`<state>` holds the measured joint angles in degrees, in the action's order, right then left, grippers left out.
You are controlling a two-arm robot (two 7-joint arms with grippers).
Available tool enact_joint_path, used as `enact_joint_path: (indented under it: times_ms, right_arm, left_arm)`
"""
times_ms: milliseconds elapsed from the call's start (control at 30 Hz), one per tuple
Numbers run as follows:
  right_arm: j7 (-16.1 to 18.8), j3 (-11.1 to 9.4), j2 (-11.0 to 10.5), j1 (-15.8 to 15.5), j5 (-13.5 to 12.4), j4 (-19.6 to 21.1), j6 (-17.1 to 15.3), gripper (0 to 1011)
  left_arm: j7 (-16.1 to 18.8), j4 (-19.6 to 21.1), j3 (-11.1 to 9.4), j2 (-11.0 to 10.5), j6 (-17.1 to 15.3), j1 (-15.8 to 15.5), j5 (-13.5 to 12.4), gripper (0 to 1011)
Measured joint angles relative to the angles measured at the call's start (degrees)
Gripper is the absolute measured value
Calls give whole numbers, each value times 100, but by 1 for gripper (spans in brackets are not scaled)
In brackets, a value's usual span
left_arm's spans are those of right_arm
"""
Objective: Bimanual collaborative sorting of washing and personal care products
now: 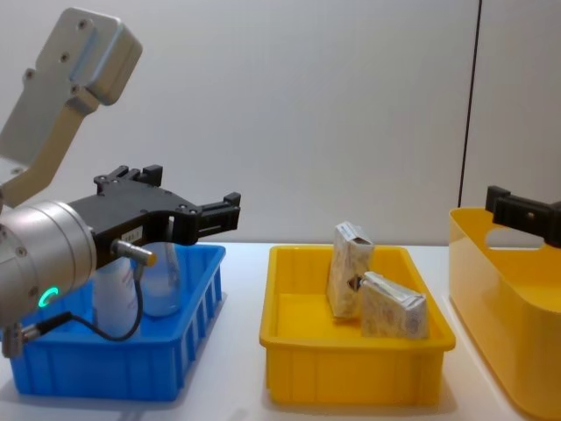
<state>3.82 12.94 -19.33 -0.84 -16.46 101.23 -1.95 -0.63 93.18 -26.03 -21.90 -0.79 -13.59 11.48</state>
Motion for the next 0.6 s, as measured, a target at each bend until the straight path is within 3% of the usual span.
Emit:
enact_joint_path:
  times_ms: [600]
  right_arm:
    - [0, 0, 0, 0, 0, 0, 0, 1002]
  left_arm:
    - [0, 0, 0, 0, 0, 0, 0, 1001]
